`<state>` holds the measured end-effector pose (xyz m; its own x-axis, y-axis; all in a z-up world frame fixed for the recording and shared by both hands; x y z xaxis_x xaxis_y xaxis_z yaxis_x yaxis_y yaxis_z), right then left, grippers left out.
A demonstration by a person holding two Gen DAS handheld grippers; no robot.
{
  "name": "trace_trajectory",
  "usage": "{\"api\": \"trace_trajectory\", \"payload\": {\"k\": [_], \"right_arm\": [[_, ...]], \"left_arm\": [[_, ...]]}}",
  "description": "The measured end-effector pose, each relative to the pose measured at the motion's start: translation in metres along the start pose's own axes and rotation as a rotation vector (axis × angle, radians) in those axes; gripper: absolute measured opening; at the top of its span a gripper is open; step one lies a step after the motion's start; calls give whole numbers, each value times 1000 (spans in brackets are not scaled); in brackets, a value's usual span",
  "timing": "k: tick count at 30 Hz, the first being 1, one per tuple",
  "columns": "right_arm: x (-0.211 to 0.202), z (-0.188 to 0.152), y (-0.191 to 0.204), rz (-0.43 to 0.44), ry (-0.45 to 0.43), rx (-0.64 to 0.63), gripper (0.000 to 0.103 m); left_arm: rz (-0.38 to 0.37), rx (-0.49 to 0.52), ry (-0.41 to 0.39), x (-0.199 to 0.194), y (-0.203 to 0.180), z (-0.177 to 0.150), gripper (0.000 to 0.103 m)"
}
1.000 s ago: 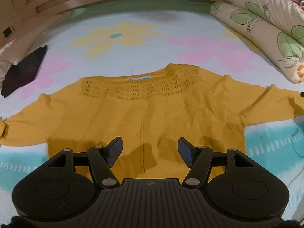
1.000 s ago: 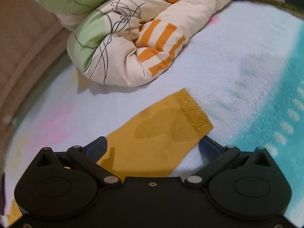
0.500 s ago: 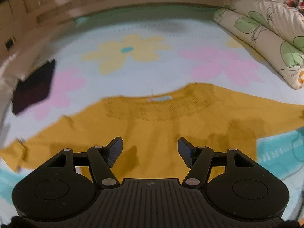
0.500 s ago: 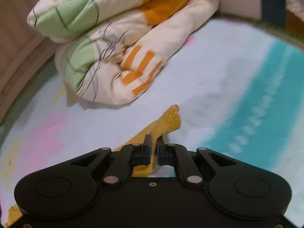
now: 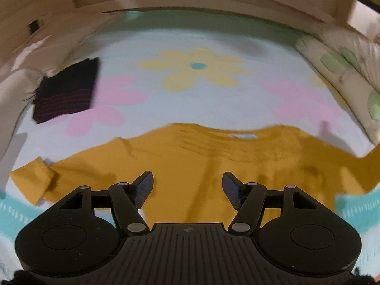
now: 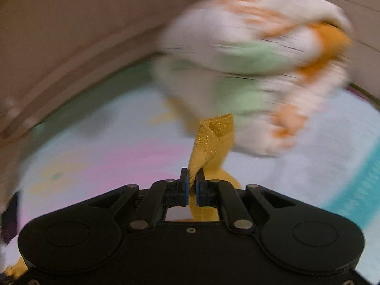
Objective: Fold small clothes
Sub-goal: 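Lift the cuff with the right tool, lay it across the body, open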
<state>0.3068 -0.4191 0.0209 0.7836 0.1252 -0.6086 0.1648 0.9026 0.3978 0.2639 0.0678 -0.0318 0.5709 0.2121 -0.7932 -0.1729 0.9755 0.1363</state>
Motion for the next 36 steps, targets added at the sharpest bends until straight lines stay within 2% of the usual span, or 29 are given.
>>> {"api": "trace_trajectory", "payload": {"k": [4, 9, 13, 16, 21, 25, 28, 30, 31, 32, 36], "right_arm": [[30, -17, 115, 168, 48, -97, 12], [76, -74, 247, 346, 163, -197, 12], [118, -133, 316, 411, 272, -247, 12], [149, -174, 351, 430, 345, -274, 12], [183, -230, 377, 434, 428, -279, 12], [195, -260, 388, 425, 461, -285, 14], [197, -270, 389, 448, 477, -274, 24], [196, -272, 390, 487, 480, -240, 41], [193, -269, 389, 507, 476, -226, 54], [187, -265, 387, 524, 462, -217, 59], [167, -236, 362, 529, 398, -216, 60]], "left_arm": [[21, -74, 9, 7, 35, 7, 63], [110, -88, -9, 20, 68, 14, 63], [112, -121, 23, 29, 85, 13, 63], [122, -136, 28, 31, 97, 11, 63], [116, -148, 46, 37, 104, 8, 63], [104, -154, 60, 41, 106, 6, 63], [93, -151, 66, 45, 104, 4, 63], [66, -157, 72, 48, 101, 3, 63], [55, -160, 75, 49, 99, 2, 63], [40, -165, 79, 50, 96, 1, 63], [-13, -180, 93, 57, 81, -2, 63]]}}
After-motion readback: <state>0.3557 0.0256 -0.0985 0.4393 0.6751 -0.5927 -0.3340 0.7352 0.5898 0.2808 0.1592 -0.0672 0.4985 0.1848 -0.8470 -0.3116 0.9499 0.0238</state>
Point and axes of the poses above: each gripper's, at about its wrist camera, not at the fingertips, and x roughly the way its jaws point, y to its left, z to its top, the point moved 10 cm from there along x, roughly the way its jaws point, and after that the axes turned 13 degrees about z, right-handed, at the moved point
